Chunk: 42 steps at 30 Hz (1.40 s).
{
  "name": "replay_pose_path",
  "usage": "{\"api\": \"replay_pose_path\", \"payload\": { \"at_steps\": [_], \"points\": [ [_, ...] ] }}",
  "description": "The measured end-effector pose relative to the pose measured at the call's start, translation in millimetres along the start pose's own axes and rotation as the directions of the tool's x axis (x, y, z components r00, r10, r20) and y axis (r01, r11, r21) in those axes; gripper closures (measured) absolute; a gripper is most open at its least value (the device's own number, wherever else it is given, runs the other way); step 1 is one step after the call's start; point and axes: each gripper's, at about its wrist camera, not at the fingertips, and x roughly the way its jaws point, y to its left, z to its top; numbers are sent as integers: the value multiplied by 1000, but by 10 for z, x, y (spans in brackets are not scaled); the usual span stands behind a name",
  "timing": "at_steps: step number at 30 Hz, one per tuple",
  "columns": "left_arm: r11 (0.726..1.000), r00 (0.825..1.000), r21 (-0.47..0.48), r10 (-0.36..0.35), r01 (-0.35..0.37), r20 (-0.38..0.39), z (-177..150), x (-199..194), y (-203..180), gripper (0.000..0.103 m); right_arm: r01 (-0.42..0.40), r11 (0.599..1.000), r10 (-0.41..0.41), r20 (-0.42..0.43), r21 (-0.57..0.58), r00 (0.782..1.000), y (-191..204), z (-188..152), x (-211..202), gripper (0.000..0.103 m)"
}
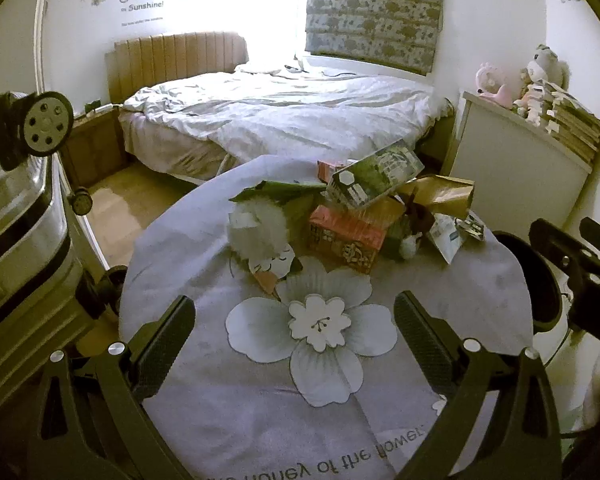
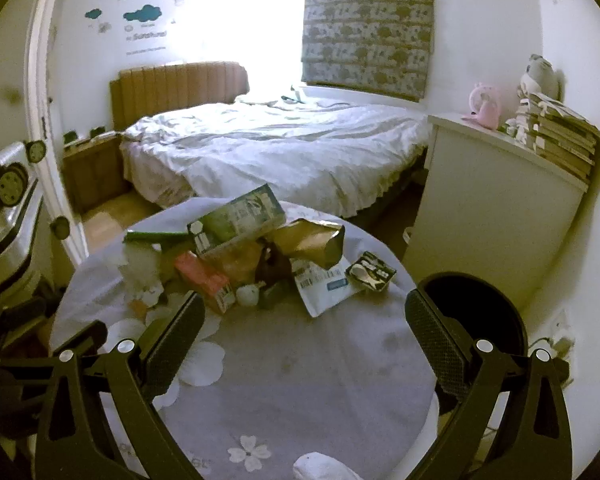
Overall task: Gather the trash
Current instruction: 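Grasp the green wrapper with the left tool while the right tool grasps the green milk carton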
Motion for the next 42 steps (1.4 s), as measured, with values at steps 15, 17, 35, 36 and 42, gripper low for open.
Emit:
{"api": "replay_pose_path", "payload": {
  "at_steps": [15, 17, 35, 36, 42],
  "points": [
    [998, 997, -47, -31, 28, -64, -32, 300, 149, 5, -6, 1000, 6, -48, 1, 999, 113, -8, 539, 4],
    [998, 997, -49, -34, 31, -73, -33, 345, 163, 5, -10, 1000, 11, -85, 7, 996, 92, -6, 603, 4],
    [980, 978, -30, -199, 198, -63, 960, 1074, 908, 5, -440, 634, 655, -140, 636, 742, -538, 956, 1706, 4],
    [976, 974, -4, -218, 218, -67, 1030, 1120, 882, 5, -445, 638, 664, -157, 629, 731, -466, 1027, 1782, 4],
    [935, 950, 207, -252, 289, -186, 1284, 1547, 533, 5, -322, 732, 600, -343, 601, 723, -118, 948, 2399, 5]
  ]
}}
